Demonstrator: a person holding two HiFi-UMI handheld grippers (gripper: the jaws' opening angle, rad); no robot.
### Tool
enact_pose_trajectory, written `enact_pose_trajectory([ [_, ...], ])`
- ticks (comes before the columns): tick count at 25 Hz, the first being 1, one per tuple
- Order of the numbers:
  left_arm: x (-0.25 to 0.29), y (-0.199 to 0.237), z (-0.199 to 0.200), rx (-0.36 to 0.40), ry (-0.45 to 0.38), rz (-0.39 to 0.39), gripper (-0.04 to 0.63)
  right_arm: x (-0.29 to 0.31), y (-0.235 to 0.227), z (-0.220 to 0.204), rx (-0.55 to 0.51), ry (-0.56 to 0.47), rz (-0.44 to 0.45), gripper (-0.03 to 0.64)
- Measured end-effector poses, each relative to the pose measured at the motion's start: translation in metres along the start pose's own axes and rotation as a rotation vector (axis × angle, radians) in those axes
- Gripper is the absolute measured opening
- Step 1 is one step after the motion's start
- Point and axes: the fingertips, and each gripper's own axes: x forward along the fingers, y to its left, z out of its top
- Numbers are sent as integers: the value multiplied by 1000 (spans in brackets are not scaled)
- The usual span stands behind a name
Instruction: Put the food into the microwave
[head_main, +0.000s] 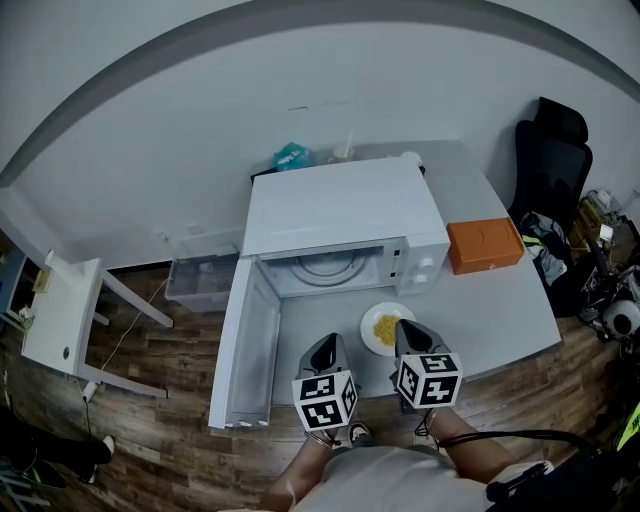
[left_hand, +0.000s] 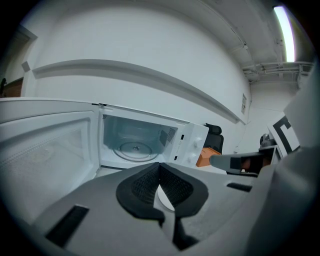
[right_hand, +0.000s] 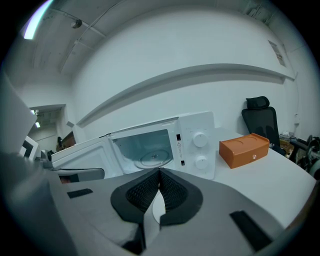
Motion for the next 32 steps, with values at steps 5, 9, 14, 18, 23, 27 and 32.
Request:
enact_pose_trajectory([
  [5, 8, 3, -1, -15, 9, 10, 2, 5, -4, -1, -7, 18, 5, 15],
  [9, 14, 2, -6, -30, 21, 33, 2, 10, -9, -3, -11, 34, 28, 15],
  [14, 26, -3, -7, -49, 33, 63, 2, 23, -14, 1, -26, 52, 68, 15],
  [18, 34, -8, -5, -52, 32, 70, 2, 29, -12, 3, -45, 59, 98, 15],
  [23, 42, -17, -5, -53, 32, 57, 2, 34, -16, 4, -48, 64, 114, 15],
  [27, 45, -19, -5, -58, 34, 58, 2, 34, -21, 5, -41, 62, 113, 15],
  [32, 47, -22, -2, -54, 24, 50, 2, 32, -26, 6, -33, 58, 105, 15],
])
